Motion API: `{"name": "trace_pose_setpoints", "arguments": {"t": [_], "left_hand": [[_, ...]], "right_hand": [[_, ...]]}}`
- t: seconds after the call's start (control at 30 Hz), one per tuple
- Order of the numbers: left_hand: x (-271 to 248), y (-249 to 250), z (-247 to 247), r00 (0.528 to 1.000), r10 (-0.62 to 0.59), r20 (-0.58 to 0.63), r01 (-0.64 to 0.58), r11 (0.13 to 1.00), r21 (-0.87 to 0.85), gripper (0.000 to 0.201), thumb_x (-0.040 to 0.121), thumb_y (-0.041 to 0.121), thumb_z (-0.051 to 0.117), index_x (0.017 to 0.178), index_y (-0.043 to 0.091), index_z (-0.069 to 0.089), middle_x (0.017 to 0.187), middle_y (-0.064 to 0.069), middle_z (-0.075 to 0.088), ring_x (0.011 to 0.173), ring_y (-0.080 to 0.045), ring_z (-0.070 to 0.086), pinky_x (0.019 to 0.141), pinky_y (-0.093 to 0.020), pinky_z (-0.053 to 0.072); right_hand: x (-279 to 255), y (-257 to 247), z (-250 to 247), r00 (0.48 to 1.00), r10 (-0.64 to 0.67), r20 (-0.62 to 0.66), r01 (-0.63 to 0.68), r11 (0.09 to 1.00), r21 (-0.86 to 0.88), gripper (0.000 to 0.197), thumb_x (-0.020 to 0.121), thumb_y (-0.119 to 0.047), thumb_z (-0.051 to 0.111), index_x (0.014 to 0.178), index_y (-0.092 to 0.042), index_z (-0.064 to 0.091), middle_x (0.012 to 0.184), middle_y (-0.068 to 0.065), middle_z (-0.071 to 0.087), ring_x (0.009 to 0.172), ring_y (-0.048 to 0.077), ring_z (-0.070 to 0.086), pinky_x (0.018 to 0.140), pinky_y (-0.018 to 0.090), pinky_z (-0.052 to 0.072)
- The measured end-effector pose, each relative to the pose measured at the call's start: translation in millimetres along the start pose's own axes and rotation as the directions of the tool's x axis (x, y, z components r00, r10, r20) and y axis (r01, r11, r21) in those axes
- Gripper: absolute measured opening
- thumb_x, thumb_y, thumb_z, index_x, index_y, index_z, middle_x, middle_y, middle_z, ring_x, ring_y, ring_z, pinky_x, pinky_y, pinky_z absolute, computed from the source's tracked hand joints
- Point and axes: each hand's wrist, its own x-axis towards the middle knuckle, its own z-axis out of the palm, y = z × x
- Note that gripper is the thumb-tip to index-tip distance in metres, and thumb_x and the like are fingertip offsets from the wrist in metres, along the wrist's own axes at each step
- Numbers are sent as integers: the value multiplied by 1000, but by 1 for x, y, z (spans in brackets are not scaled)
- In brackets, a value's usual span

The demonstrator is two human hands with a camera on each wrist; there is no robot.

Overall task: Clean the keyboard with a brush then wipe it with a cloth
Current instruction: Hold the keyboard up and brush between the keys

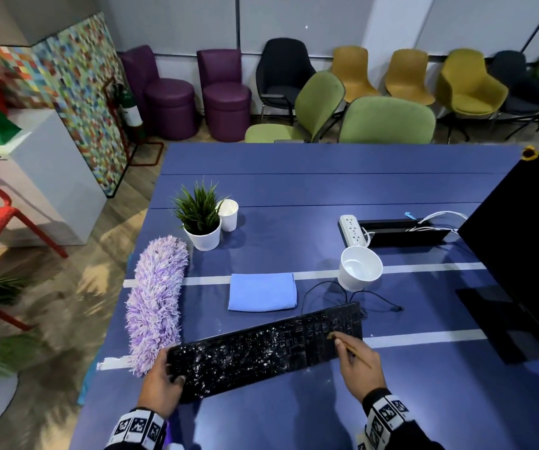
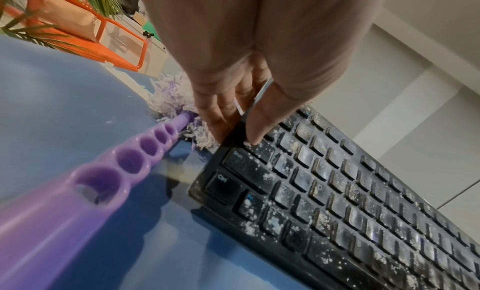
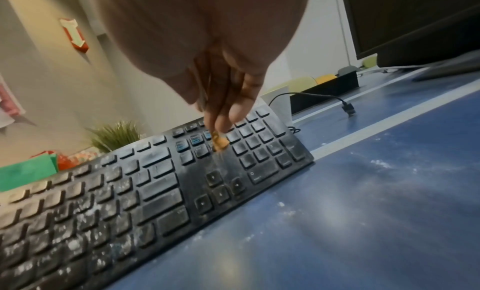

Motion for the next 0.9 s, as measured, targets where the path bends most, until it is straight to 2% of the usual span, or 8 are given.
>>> {"name": "trace_pose_setpoints", "arguments": {"t": [0.07,0.17,0.3,0.43,0.57,0.67,0.8,0.9], "left_hand": [[0,-2,0,1000,-3,2,3,1000,-2,61,75,-18,63,122,18,47,91,-12,71,77,-22,71,69,-14,53],[1,-5,0,1000,-5,5,5,1000,-3,61,75,-17,64,122,17,47,92,-11,72,81,-24,71,77,-24,55],[-2,-1,0,1000,-19,7,19,1000,-8,59,75,-20,62,120,15,47,89,-13,71,72,-17,68,61,-2,47],[0,-2,1,1000,-16,7,17,1000,-18,61,75,-18,63,123,17,47,90,-11,71,73,-13,69,64,-8,48],[1,-4,0,1000,-16,-6,16,1000,-18,65,74,-19,63,118,25,45,88,-8,70,64,6,67,64,-1,47],[1,0,1,1000,-9,-6,9,1000,-23,65,75,-19,62,122,23,45,92,-10,69,70,-2,66,70,-9,49],[-1,-2,1,1000,7,-10,-8,1000,-18,63,74,-20,61,116,24,45,91,-9,69,74,-11,68,61,3,44],[0,-4,2,1000,23,-7,-24,999,-26,63,74,-21,61,118,22,45,92,-10,70,79,-23,71,63,0,47]], "right_hand": [[0,-7,1,998,-42,54,40,999,28,18,89,-13,62,98,-22,74,92,-13,71,86,-4,66,80,13,53],[-1,-13,6,986,-96,137,94,995,21,23,90,-32,55,101,-23,73,94,-17,70,89,-7,65,80,9,51],[1,-22,11,985,-117,128,113,993,35,17,90,-15,61,100,-18,75,94,-13,73,87,-9,65,82,16,54],[-1,-21,15,985,-149,83,148,989,26,16,90,-15,61,99,-19,74,90,-13,71,85,-9,63,79,14,53],[-3,-22,20,976,-109,190,106,994,27,14,89,-13,62,93,-14,75,83,-15,70,78,-11,64,79,18,55],[-3,-21,21,991,-124,44,122,991,47,16,91,-13,61,98,-17,74,92,-10,70,90,-10,61,79,4,46],[-9,-14,23,962,-49,270,69,995,-66,19,93,-20,57,95,-16,75,92,-16,68,86,2,66,83,12,50],[-13,-12,25,986,-56,155,62,997,-36,15,89,-11,62,93,-14,75,87,-13,70,82,-8,64,75,-1,44]]}}
